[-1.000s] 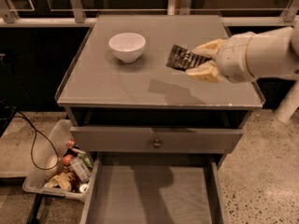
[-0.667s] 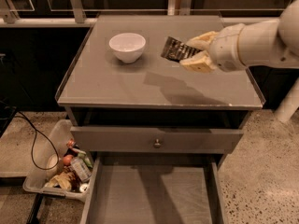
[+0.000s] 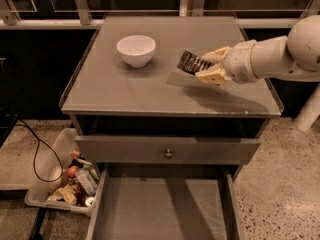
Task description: Pick rxbar chocolate from middle drawer and place on counter
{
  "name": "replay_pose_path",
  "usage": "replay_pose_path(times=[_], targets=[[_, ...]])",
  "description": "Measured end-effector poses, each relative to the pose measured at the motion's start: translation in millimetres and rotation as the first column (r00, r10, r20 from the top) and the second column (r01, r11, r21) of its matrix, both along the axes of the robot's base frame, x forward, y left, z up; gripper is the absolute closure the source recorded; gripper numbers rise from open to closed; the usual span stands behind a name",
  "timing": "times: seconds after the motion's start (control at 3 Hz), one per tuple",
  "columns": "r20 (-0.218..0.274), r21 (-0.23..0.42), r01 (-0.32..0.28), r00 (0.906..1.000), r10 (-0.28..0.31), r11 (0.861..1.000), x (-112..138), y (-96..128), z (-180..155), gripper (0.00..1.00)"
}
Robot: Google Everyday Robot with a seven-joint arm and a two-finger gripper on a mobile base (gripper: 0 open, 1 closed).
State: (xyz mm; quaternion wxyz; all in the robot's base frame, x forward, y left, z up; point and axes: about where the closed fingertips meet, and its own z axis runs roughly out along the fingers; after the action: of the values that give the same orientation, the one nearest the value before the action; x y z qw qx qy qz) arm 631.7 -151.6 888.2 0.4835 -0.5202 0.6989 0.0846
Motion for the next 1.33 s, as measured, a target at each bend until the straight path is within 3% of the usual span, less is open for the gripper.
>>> replay_pose_path(times=[0.33, 1.33], targets=[[-0.063, 0.023, 0.024, 0.9977, -0.022, 0.999, 6.0, -15.4, -37.1, 1.0], [-0.065, 0.023, 0.023, 0.9976, -0.021, 0.999, 6.3, -15.1, -38.6, 0.35]])
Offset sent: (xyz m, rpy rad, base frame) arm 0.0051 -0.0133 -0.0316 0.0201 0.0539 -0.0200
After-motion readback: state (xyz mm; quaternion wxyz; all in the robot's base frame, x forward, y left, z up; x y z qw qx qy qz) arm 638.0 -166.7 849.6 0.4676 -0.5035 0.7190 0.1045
